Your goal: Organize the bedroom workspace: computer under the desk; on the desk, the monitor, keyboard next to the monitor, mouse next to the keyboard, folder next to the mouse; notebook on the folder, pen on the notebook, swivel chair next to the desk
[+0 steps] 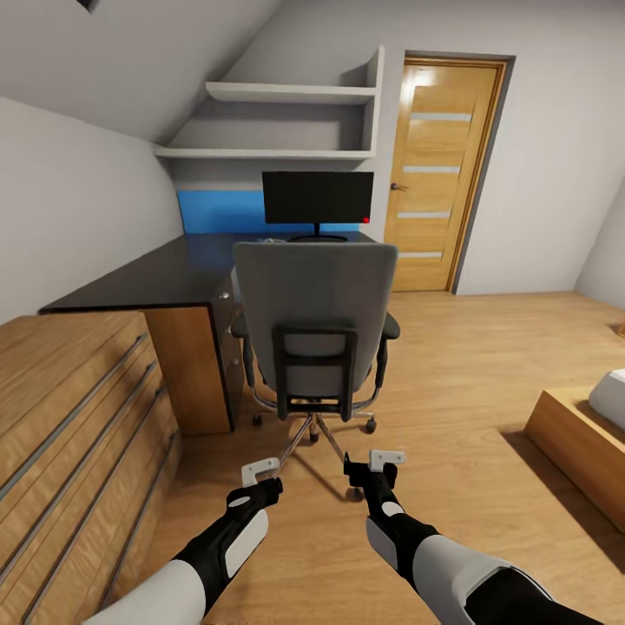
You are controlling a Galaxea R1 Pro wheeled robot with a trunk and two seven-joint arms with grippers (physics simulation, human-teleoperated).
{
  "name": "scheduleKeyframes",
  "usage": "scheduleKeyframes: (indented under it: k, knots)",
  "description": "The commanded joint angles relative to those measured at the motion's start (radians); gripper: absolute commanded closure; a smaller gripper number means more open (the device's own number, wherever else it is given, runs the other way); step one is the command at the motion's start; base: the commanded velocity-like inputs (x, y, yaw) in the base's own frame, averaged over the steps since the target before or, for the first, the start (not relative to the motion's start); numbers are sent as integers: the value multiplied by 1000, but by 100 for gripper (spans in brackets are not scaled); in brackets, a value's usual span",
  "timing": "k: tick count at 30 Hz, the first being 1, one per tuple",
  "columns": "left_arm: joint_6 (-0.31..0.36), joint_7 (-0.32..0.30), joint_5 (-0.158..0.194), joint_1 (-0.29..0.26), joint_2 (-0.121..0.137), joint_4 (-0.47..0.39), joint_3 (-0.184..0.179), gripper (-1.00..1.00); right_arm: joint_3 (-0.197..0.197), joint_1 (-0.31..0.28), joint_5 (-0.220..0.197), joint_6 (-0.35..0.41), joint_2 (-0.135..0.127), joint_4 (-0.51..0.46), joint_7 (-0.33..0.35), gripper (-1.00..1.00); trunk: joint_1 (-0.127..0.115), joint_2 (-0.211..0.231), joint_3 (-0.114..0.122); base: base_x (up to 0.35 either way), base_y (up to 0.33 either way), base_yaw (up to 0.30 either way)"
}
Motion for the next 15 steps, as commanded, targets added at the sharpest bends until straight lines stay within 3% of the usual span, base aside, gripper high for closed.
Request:
scheduleKeyframes:
  k: [1,15]
  knots:
    - [4,9,4,-1,1,-2,-7,-100,9,-1,-6,-3,0,1,-5,-100,0,0,-3,0,0,0]
    - [4,8,5,-1,1,-2,-7,-100,8,-1,-6,-3,0,1,-5,-100,0,0,-24,0,0,0]
